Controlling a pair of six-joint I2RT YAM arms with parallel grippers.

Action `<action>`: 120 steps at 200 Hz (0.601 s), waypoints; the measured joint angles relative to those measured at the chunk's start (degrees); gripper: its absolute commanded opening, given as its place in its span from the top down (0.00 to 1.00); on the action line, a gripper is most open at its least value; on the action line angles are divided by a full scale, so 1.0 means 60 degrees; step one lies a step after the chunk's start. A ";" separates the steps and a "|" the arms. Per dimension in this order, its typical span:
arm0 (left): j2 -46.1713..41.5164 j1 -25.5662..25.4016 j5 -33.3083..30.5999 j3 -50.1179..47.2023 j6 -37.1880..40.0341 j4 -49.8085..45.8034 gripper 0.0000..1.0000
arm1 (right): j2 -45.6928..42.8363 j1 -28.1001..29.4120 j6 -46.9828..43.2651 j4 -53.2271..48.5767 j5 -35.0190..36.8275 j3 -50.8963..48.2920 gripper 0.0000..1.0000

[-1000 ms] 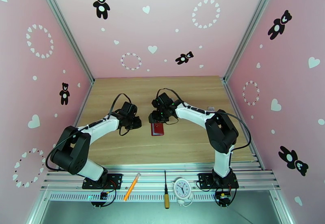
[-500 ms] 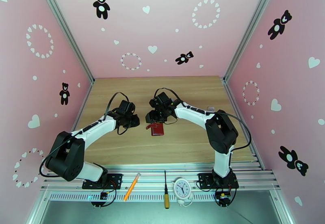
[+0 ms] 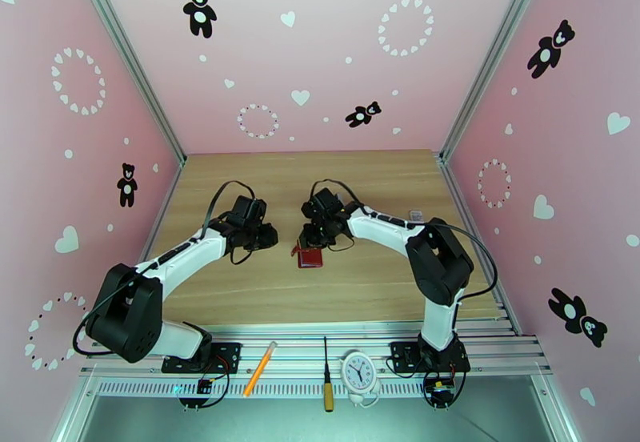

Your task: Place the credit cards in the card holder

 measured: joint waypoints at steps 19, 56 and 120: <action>0.0000 -0.0117 0.0244 0.0000 -0.0004 0.0149 0.79 | 0.0000 -0.0098 -0.0044 0.0004 0.0073 -0.0098 0.95; 0.0240 -0.0546 0.0656 0.0160 -0.0040 0.0521 0.79 | 0.0004 -0.0251 -0.0055 0.0011 0.0193 -0.0215 0.97; 0.1045 -0.1242 0.0976 0.0532 -0.0357 0.1144 0.79 | 0.0262 -0.0255 -0.0069 0.0175 0.0197 -0.0382 0.96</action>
